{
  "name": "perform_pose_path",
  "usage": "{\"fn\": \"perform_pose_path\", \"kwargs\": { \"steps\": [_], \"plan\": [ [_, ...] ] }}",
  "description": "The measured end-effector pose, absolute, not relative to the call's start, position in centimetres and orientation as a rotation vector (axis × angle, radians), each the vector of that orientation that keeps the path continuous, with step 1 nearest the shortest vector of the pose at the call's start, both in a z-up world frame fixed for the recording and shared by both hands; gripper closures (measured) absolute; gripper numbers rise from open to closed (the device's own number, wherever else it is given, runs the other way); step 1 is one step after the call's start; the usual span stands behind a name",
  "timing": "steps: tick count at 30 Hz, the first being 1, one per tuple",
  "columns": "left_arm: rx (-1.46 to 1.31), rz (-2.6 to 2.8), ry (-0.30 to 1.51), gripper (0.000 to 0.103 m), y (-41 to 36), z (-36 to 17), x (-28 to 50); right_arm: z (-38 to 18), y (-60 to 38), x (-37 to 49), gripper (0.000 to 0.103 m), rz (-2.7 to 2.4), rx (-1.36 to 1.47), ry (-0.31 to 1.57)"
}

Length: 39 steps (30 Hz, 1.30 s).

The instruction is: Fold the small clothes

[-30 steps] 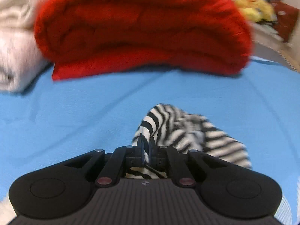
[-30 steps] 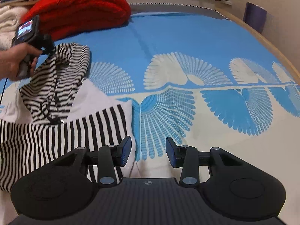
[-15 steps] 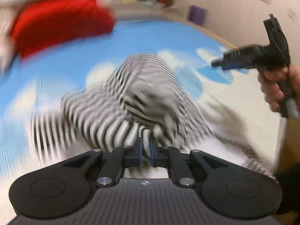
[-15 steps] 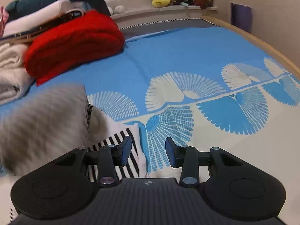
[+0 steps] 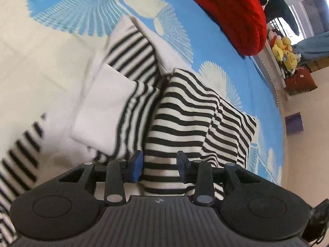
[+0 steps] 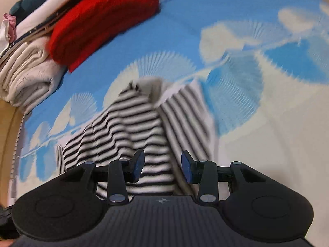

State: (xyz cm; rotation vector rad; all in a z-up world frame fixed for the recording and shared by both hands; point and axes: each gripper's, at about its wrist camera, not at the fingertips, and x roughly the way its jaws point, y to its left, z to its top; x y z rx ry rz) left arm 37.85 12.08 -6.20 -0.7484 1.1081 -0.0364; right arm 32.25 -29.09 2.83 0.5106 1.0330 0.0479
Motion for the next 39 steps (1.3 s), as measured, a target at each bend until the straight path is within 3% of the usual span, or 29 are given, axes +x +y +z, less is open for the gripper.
{"fn": "perform_pose_path", "kwargs": {
  "steps": [11,12,13,14,15,17,21,24,26,29,33,36,39],
  "plan": [
    [-0.676,-0.021,1.187,0.067,9.6,-9.1,38.3,-1.6,-25.0,34.2,0.061,0.035,0.511,1.169],
    [-0.685,-0.023,1.181,0.068,9.7,-9.0,38.4,-1.8,-24.9,34.2,0.061,0.035,0.51,1.171],
    [-0.692,-0.031,1.172,0.08,9.7,-8.8,38.5,-1.8,-25.1,34.3,0.062,0.032,0.518,1.168],
    [-0.692,-0.04,1.163,0.096,9.9,-8.7,38.5,-1.8,-25.2,34.2,0.069,0.029,0.529,1.16],
    [-0.693,-0.048,1.154,0.1,10.0,-8.4,38.6,-1.7,-25.2,34.2,0.086,0.034,0.536,1.15],
    [-0.694,-0.069,1.117,0.102,10.5,-7.5,38.4,-1.5,-25.4,34.0,0.1,0.054,0.559,1.127],
    [-0.67,-0.096,0.846,0.102,12.3,-2.9,37.4,-0.3,-26.1,33.5,0.102,0.119,0.701,1.035],
    [-0.639,-0.119,0.627,0.102,13.8,0.7,36.1,2.8,-27.8,32.5,0.102,0.193,0.849,0.809],
    [-0.639,-0.117,0.586,0.102,14.5,1.4,35.5,4.4,-28.7,31.4,0.102,0.217,0.881,0.678],
    [-0.638,-0.082,0.706,0.102,14.8,-0.4,35.9,3.8,-29.2,30.8,0.103,0.188,0.921,0.678],
    [-0.565,0.021,1.127,0.102,14.1,-6.4,37.3,-0.9,-28.7,31.5,0.102,-0.043,0.785,1.049],
    [-0.648,0.032,1.143,0.1,14.5,-7.5,37.1,-3.3,-28.8,31.2,0.102,-0.108,0.803,1.18],
    [-0.592,0.006,1.046,0.069,13.9,-5.3,37.3,-2.0,-27.6,31.3,0.1,-0.09,0.692,1.162]
  ]
}}
